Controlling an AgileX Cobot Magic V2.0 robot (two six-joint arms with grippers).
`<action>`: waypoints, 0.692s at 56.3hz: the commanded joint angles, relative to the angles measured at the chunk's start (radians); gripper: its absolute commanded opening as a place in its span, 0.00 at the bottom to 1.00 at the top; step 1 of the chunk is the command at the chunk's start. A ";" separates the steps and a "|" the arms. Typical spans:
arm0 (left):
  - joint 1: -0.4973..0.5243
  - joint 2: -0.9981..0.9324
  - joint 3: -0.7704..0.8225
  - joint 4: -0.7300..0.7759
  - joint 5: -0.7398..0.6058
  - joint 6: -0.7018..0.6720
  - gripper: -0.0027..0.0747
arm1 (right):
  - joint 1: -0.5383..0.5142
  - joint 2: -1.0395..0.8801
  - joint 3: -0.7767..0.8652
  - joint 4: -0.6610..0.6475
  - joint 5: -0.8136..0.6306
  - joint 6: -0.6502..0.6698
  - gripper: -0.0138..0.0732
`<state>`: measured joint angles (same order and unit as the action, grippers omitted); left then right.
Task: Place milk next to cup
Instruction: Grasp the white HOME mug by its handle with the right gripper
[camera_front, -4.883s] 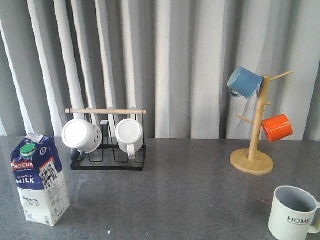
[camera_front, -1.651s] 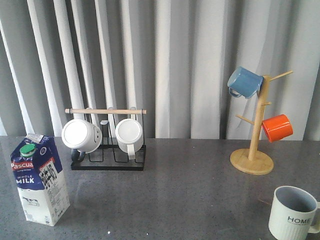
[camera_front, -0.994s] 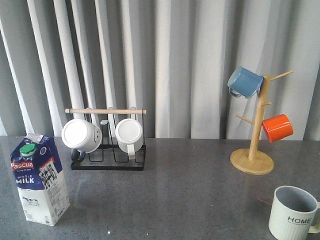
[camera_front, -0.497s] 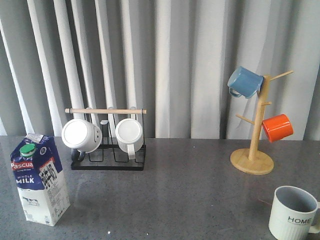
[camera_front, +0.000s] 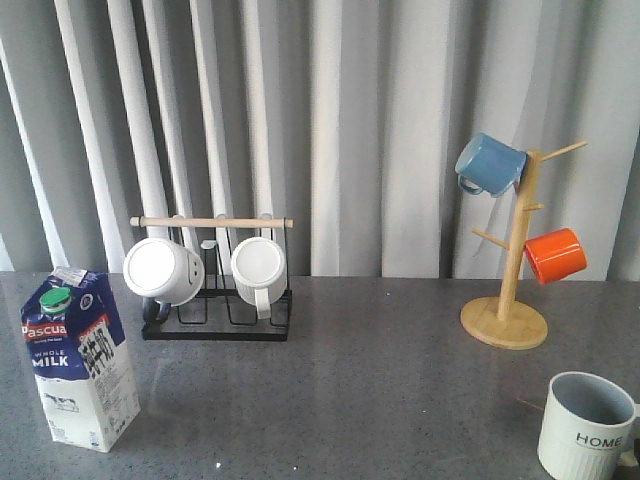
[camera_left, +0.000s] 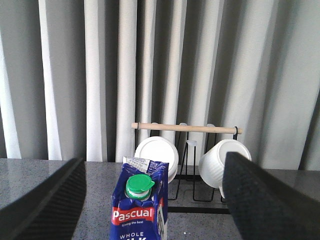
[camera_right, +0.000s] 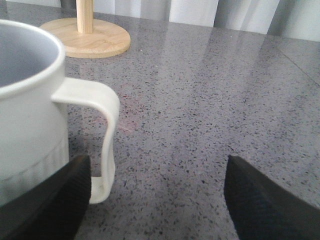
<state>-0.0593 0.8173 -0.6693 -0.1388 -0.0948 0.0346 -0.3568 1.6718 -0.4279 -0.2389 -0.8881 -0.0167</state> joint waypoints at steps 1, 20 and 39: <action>-0.002 -0.002 -0.035 -0.008 -0.067 -0.001 0.72 | -0.009 -0.002 -0.046 -0.014 -0.085 0.017 0.75; -0.002 -0.002 -0.035 -0.008 -0.067 -0.001 0.72 | -0.006 0.085 -0.152 -0.089 -0.083 0.135 0.43; -0.002 -0.002 -0.035 -0.008 -0.067 -0.001 0.72 | 0.178 0.028 -0.154 -0.071 -0.189 0.347 0.15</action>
<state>-0.0593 0.8173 -0.6693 -0.1388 -0.0948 0.0346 -0.2535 1.7658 -0.5577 -0.3719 -0.9675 0.3099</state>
